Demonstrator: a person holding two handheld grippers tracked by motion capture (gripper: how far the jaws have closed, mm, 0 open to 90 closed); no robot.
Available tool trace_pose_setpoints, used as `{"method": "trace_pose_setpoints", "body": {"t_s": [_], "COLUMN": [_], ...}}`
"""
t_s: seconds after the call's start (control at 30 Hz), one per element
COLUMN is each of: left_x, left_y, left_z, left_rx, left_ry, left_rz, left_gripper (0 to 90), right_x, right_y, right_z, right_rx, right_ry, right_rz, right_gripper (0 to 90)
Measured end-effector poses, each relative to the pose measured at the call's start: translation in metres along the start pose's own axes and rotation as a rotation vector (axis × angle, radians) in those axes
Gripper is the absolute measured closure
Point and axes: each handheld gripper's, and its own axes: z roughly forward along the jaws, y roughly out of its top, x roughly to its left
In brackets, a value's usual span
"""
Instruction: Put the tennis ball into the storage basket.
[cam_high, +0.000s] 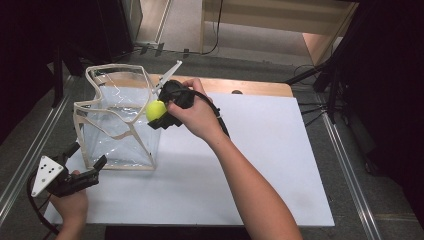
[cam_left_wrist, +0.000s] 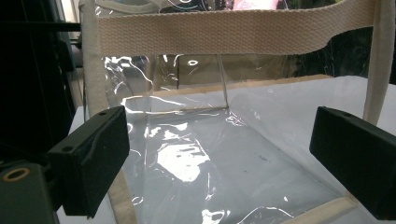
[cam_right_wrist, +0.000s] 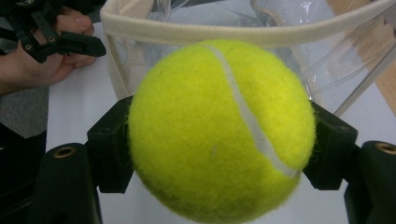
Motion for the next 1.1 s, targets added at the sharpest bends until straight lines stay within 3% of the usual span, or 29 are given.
{"method": "trace_pose_setpoints", "body": {"t_s": [0.5,1.1], "left_x": [0.000,0.000], "left_y": [0.000,0.000], "left_z": [0.000,0.000], "left_rx": [-0.001,0.000], "left_ry": [0.000,-0.002], "left_rz": [0.001,-0.002], "left_gripper": [5.3,5.4], "right_x": [-0.003,-0.010], "right_y": [0.010,0.028], "right_z": [-0.012,-0.028], "right_rx": [-0.036,-0.058], "right_ry": [-0.008,-0.021], "right_rz": [-0.022,-0.013], "right_gripper": [23.8,23.8]}}
